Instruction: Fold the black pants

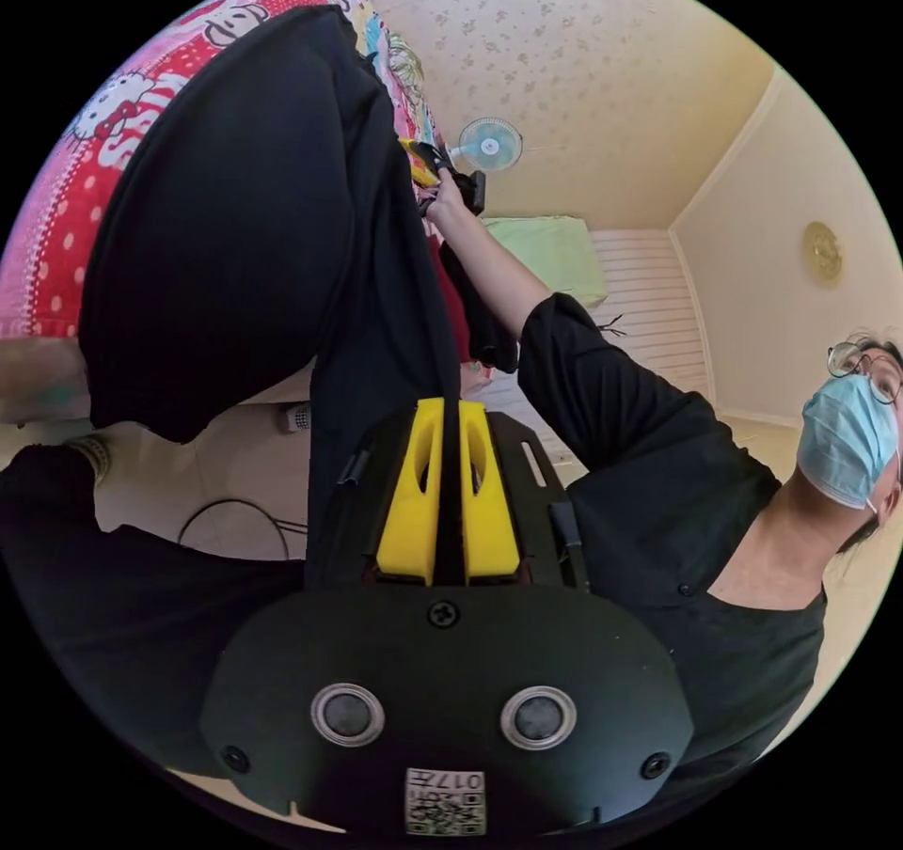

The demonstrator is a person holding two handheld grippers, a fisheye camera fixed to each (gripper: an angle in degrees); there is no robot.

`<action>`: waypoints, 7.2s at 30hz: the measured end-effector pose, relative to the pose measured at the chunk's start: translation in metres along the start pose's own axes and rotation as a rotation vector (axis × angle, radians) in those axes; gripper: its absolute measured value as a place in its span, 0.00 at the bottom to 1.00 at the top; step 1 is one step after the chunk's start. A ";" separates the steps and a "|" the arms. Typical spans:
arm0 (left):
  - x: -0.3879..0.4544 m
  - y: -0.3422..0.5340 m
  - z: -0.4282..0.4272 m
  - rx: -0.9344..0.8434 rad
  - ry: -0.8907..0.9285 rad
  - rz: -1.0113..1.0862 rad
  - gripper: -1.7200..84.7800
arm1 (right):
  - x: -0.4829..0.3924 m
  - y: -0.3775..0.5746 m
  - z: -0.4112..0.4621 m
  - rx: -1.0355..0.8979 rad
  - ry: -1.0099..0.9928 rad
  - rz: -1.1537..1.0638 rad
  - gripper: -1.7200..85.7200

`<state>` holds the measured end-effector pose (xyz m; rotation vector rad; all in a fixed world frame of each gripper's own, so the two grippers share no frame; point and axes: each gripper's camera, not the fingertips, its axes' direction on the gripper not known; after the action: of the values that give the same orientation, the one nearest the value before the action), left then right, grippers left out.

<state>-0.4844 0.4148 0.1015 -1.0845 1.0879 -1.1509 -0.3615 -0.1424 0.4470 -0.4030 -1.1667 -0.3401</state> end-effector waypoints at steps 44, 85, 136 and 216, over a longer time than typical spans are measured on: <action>-0.018 -0.067 0.045 0.428 -0.700 -0.090 0.15 | -0.145 0.317 0.065 -0.117 -0.279 -0.356 0.19; -0.056 -0.237 0.033 0.370 -0.556 -0.031 0.21 | 0.015 0.136 0.045 -0.107 -0.362 -0.170 0.22; 0.370 0.139 0.095 0.648 0.058 0.842 0.06 | -0.257 0.370 -0.475 0.299 -0.584 -1.125 0.02; 0.127 -0.135 -0.360 1.124 -0.557 -0.050 0.20 | -0.488 0.054 0.187 -0.644 -0.496 -0.896 0.19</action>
<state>-0.8467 0.2497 0.1742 -0.4513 -0.0918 -1.1393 -0.6629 0.0182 0.0478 -0.5168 -1.6774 -1.4840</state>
